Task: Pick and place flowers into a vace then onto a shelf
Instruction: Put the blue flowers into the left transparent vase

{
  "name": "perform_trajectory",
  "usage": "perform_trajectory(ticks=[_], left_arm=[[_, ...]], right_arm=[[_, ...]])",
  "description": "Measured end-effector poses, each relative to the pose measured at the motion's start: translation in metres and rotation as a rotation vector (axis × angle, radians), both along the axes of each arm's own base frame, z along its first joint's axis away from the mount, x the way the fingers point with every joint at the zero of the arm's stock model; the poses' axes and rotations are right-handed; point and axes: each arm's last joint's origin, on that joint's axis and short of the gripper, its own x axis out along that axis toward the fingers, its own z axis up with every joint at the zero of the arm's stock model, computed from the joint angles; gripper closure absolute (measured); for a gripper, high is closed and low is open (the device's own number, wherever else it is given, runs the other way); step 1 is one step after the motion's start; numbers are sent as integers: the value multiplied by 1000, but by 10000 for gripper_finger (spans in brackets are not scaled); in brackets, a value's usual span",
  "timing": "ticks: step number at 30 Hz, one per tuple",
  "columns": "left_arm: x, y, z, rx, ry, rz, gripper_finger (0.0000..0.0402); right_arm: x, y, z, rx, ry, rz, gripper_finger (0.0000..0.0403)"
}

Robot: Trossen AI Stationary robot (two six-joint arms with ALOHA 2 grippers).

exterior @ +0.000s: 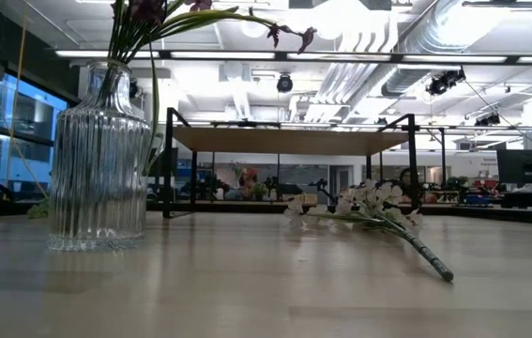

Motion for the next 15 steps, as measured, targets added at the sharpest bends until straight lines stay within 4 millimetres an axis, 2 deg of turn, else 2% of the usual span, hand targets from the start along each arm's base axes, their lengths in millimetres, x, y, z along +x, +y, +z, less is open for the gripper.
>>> perform_trajectory(ticks=[5,15], left_arm=[[4,4,1,-2,-2,16,379],[10,13,30,11,5,46,379]], right_arm=[[2,0,4,21,-45,23,399],[5,-4,10,20,-121,28,350]])
